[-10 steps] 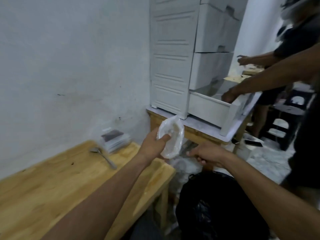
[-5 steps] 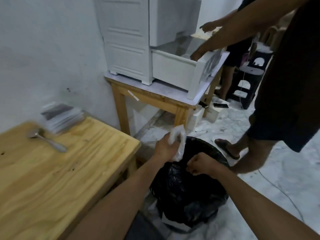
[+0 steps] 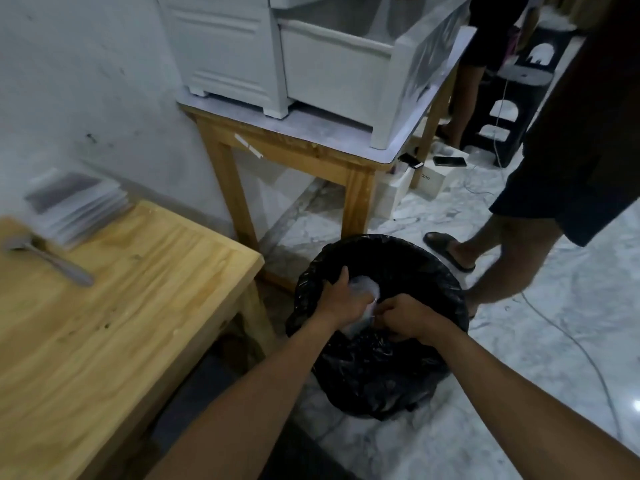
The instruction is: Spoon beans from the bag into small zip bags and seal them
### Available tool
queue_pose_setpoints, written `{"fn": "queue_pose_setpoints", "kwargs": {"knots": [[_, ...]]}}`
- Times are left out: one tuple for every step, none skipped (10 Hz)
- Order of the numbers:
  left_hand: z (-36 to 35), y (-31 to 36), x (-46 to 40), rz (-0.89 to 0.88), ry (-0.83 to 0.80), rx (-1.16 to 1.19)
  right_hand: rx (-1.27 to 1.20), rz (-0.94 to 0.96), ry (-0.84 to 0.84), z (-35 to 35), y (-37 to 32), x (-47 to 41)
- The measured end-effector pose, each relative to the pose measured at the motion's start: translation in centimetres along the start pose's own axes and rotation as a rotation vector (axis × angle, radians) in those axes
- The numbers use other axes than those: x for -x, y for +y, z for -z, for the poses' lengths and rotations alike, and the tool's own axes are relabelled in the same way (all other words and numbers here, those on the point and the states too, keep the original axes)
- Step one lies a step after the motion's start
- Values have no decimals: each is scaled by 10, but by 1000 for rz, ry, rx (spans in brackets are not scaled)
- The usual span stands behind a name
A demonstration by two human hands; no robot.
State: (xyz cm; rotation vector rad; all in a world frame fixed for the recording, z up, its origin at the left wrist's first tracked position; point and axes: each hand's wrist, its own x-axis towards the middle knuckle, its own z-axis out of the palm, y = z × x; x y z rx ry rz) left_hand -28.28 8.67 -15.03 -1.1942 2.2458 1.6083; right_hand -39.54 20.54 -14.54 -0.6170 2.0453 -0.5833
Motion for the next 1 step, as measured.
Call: {"fn": "queue_pose_setpoints", "kwargs": {"knots": [[5,4,13,-139,120,23,-38,25,43,4,-4,12]]}}
